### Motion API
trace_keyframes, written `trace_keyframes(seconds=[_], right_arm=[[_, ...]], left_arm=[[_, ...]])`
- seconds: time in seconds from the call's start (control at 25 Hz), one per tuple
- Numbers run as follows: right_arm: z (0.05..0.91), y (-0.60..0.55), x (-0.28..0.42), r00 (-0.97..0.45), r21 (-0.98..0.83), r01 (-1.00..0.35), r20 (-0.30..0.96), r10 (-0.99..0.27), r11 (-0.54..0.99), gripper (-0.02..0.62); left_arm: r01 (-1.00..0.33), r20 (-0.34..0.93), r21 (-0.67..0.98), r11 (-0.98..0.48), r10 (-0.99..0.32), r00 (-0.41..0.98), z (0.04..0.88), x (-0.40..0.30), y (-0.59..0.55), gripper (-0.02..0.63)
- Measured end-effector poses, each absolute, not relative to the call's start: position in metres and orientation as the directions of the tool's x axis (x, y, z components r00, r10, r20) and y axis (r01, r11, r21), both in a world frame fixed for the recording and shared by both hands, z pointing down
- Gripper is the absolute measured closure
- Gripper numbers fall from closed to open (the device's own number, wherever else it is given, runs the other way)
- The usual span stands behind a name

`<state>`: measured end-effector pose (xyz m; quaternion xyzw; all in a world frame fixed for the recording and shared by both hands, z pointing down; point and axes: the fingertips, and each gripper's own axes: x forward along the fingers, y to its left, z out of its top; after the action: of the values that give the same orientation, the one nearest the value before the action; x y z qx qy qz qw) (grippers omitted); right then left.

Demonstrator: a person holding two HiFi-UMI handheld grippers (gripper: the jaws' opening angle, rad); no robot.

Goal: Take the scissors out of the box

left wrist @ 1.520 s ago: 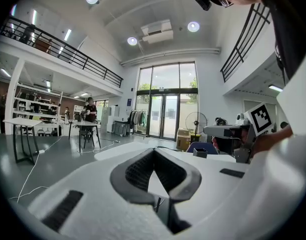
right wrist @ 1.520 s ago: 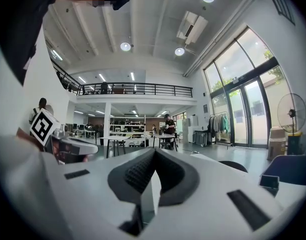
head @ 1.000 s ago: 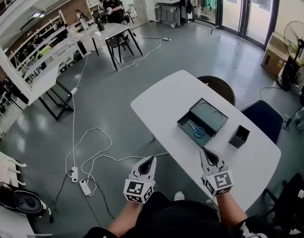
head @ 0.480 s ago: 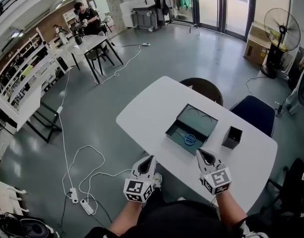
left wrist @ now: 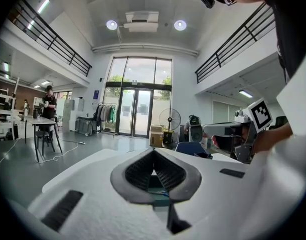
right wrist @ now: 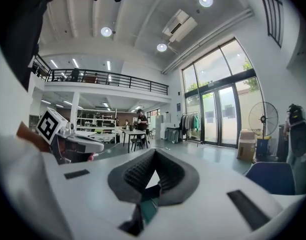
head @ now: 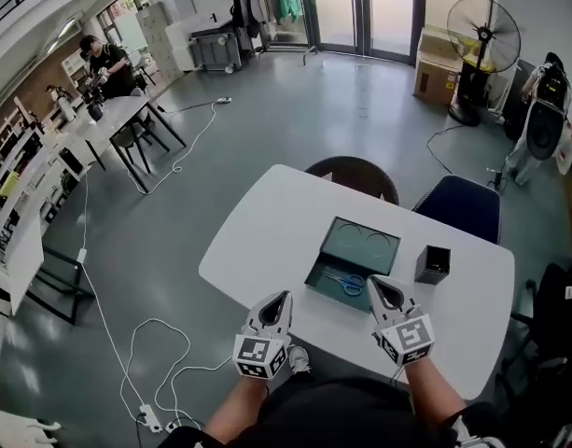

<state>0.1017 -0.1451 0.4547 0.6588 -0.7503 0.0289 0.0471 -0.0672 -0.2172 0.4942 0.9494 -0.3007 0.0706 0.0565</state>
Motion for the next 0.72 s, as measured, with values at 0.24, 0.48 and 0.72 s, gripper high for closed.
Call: trace_keyframes(seconds=[0.24, 0.48, 0.72], right_arm=[[0.463, -0.173, 0.099, 0.005, 0.016, -1.0, 0.148, -0.989, -0.002, 0.589], [0.468, -0.195, 0.095, 0.123, 0.017, -0.992, 0.163, -0.979, -0.122, 0.589], [0.485, -0.191, 0.1, 0.194, 0.025, -0.981, 0.213, -0.958, -0.193, 0.589]], left_arm=[[-0.469, 0.172, 0.075, -0.88, -0.452, 0.875, 0.496, -0.062, -0.267, 0.598], [-0.372, 0.185, 0.075, -0.925, -0.354, 0.917, 0.506, -0.061, -0.307, 0.598], [-0.303, 0.198, 0.093, -0.949, -0.28, 0.939, 0.521, -0.047, -0.317, 0.598]])
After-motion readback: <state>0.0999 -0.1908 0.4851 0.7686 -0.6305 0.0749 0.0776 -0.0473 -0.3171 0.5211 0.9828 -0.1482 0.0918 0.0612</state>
